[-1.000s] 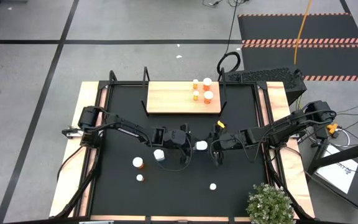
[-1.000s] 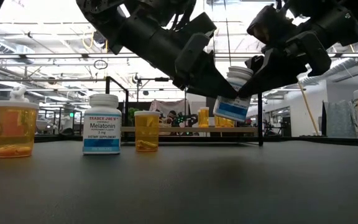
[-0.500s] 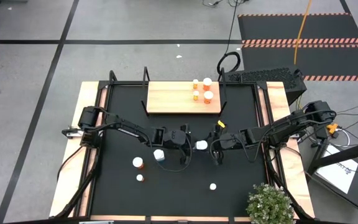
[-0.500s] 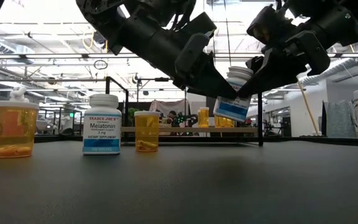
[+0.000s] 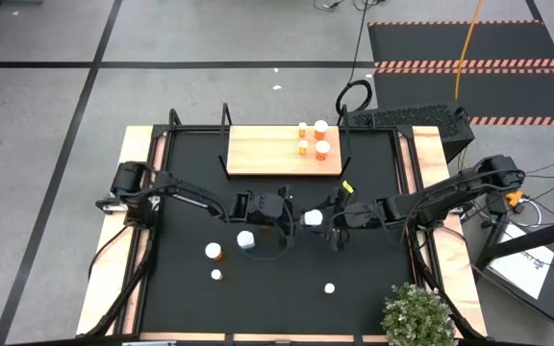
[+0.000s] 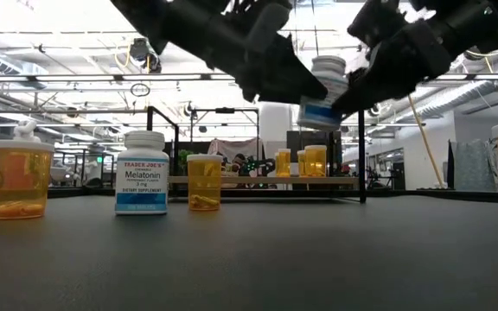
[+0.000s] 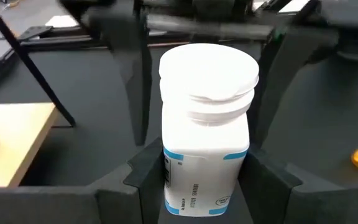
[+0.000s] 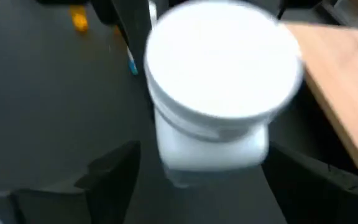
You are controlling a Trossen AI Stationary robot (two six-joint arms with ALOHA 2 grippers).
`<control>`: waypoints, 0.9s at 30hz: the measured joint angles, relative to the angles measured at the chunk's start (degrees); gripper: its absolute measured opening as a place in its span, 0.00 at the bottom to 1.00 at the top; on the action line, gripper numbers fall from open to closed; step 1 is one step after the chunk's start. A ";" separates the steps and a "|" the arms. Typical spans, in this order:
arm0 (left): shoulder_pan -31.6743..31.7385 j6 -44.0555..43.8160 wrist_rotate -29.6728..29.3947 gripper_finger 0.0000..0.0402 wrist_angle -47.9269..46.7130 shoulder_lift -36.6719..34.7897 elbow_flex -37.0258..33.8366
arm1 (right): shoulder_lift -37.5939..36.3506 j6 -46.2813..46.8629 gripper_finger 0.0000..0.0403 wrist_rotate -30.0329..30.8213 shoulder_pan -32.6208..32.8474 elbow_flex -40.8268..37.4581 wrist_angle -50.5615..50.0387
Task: Pick and place medicine bottles onto shelf by color
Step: Put the right white pill bottle on the shelf
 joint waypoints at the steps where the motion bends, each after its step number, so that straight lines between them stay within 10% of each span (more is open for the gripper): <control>1: -0.01 -0.14 0.02 0.44 -0.37 -0.59 -0.10 | -0.64 0.14 0.83 0.01 0.15 0.06 -0.27; 27: -2.62 -2.67 0.17 0.44 7.81 -2.93 -0.17 | -3.14 -2.83 0.70 -0.13 3.59 0.04 8.26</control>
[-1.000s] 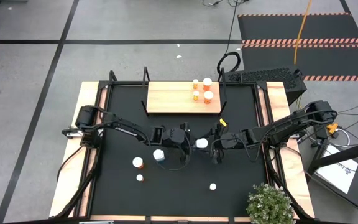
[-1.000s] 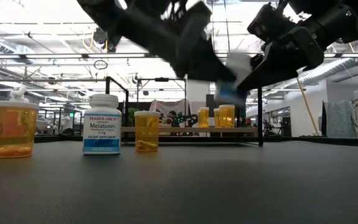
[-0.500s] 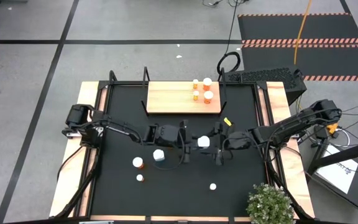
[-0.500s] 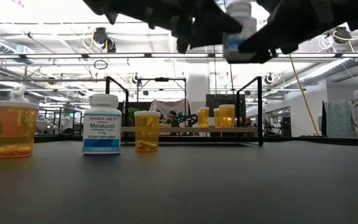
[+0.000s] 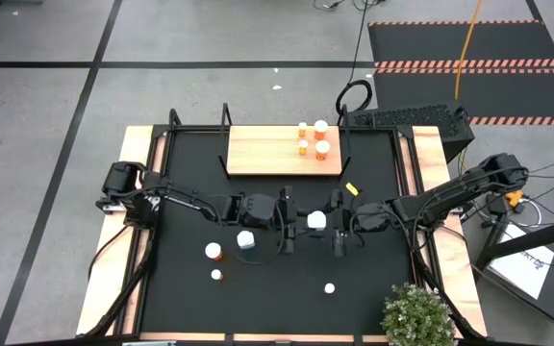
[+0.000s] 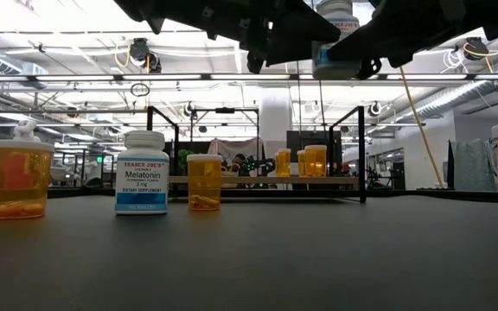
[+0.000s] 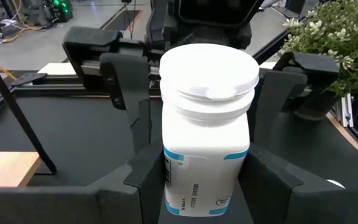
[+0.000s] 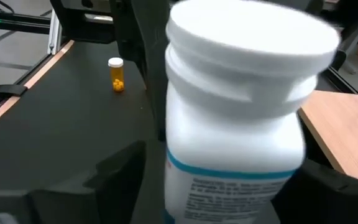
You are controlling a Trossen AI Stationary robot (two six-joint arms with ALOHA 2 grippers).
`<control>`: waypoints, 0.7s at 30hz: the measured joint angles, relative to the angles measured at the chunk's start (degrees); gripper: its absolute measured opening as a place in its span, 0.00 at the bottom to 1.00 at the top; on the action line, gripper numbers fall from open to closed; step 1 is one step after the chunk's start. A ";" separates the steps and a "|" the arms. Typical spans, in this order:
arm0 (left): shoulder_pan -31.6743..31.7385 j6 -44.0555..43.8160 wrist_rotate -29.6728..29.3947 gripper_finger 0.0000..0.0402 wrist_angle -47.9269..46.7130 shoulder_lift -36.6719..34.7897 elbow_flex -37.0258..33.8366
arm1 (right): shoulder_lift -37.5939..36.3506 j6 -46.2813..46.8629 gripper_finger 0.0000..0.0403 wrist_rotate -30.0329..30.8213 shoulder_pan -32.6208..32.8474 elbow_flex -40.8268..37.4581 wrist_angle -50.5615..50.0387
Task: Pick and place medicine bottles onto shelf by color
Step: Put the right white pill bottle on the shelf
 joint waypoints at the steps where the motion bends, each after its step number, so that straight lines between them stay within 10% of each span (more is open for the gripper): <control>1: 0.00 0.00 0.00 0.44 -0.06 0.00 -0.02 | 0.00 0.00 0.68 0.00 0.00 0.00 0.02; 21: 0.00 0.16 0.59 0.44 -2.01 -0.01 0.08 | 0.02 0.02 0.41 -0.02 -0.02 -0.02 -0.72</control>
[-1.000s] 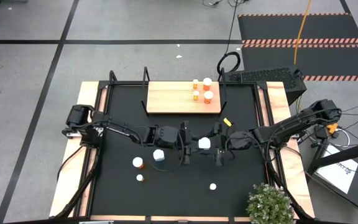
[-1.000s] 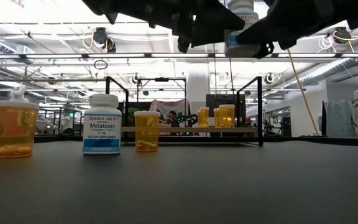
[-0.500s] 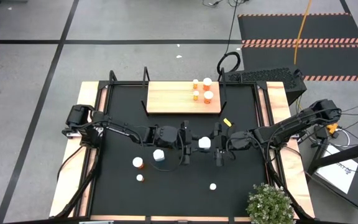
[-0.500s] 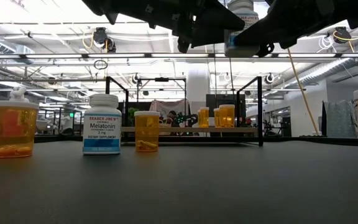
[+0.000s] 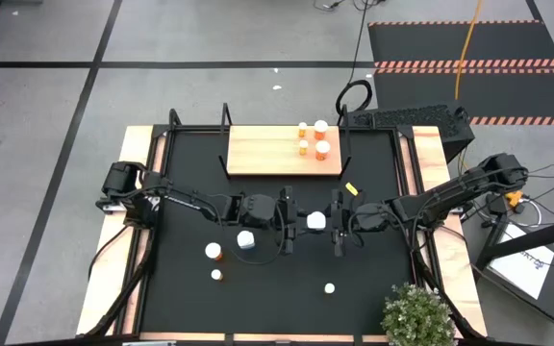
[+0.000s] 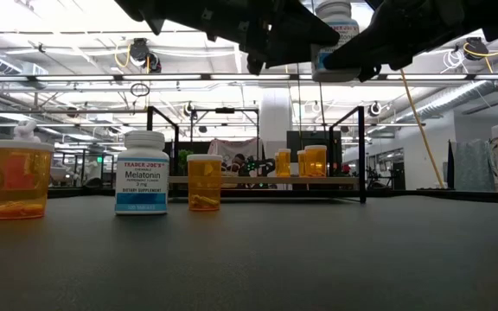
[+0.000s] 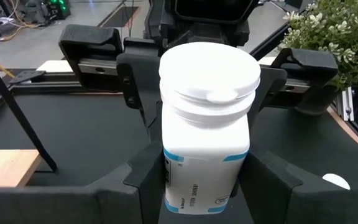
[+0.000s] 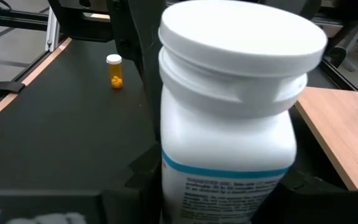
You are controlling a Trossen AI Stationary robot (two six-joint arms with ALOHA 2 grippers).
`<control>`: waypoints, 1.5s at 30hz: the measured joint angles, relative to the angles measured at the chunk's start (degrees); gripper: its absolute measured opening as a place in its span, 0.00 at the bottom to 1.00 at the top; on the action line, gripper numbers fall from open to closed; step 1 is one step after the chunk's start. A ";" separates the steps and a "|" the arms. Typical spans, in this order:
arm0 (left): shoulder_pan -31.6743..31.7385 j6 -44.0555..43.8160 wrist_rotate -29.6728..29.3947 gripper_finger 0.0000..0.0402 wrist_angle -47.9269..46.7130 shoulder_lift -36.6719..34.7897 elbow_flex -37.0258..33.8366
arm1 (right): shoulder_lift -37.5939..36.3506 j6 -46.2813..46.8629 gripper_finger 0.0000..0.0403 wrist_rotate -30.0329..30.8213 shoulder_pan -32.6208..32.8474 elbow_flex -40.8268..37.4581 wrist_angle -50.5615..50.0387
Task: Pick and place medicine bottles onto shelf by color
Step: Put the right white pill bottle on the shelf
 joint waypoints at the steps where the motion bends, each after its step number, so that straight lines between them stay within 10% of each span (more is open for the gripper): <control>1: 0.02 0.08 0.29 0.45 -0.37 0.01 0.02 | 0.00 0.00 0.41 0.02 0.00 0.00 -0.14; 14: -0.02 -0.36 1.18 0.65 -6.04 0.01 1.97 | -0.04 2.11 0.41 0.00 0.02 -0.07 -2.64; 45: 1.03 2.44 1.18 0.56 -11.81 0.01 6.32 | -0.04 7.06 0.41 -1.53 0.00 -0.04 -3.36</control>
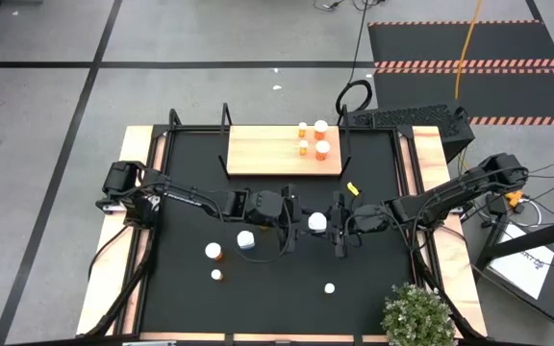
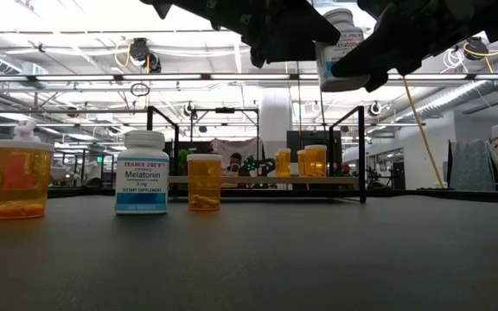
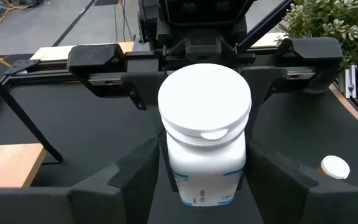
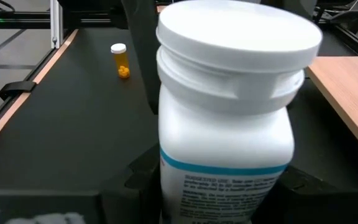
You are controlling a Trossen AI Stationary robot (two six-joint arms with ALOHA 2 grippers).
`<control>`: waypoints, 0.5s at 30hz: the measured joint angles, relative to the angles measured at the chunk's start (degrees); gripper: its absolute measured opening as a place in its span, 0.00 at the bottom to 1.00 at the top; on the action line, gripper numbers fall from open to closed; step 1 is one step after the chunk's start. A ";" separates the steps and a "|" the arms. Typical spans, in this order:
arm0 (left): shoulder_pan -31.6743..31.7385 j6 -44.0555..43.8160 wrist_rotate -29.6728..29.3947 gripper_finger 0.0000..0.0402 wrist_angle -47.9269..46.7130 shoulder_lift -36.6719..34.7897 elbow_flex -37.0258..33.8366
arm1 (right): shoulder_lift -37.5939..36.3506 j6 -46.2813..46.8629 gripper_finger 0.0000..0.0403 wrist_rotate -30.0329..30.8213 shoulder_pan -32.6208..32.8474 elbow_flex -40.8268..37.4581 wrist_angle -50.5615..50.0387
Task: Pick and place medicine bottles onto shelf by color
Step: Put the right white pill bottle on the shelf
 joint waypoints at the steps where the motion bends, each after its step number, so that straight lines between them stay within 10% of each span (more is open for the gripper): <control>1: 0.00 0.00 0.02 0.54 0.00 0.00 0.00 | 0.00 0.00 0.41 0.04 0.00 0.00 0.00; 15: 0.00 1.49 -0.07 0.45 0.42 0.00 0.00 | 0.00 -0.94 0.41 0.26 0.00 0.02 0.02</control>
